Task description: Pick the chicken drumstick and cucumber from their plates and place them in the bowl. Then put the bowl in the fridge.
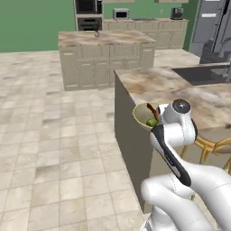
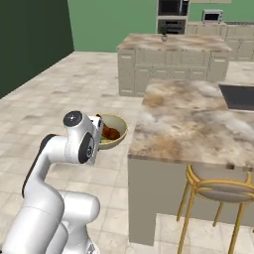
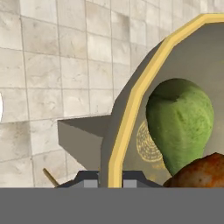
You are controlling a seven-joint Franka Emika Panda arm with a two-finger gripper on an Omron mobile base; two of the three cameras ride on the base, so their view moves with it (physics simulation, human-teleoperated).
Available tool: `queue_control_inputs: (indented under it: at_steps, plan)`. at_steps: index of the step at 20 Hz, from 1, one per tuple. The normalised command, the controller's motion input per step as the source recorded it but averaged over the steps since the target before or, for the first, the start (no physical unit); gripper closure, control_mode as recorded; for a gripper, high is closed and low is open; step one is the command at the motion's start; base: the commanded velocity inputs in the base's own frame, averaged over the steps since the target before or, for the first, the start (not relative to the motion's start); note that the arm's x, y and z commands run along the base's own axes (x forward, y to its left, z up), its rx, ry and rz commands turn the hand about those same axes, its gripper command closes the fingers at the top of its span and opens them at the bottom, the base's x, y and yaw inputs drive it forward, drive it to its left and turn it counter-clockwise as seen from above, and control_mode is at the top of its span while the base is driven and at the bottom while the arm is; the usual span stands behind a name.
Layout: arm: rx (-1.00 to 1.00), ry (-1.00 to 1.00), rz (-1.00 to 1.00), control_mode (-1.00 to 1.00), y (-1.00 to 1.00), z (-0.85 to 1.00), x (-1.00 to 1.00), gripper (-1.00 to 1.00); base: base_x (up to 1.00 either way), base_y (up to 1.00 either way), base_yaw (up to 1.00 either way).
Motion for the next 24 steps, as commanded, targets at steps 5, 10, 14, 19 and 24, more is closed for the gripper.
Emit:
queue_control_inputs:
  at_steps: [5, 10, 14, 19, 24]
  plan:
    - [0.00, 0.00, 0.00, 1.00, 0.00, 0.00, 0.00, 1.00, 0.32, 0.94, 0.00]
    - [0.00, 0.00, 0.00, 1.00, 0.00, 0.00, 0.00, 1.00, 0.60, 0.72, -0.11]
    - [0.00, 0.00, 0.00, 1.00, 0.00, 0.00, 0.00, 1.00, 0.69, 0.63, -0.15]
    - [0.00, 0.00, 0.00, 1.00, 0.00, 0.00, 0.00, 1.00, 0.74, 0.50, -0.26]
    - [0.00, 0.00, 0.00, 1.00, 0.00, 0.00, 0.00, 1.00, 0.77, 0.44, -0.30]
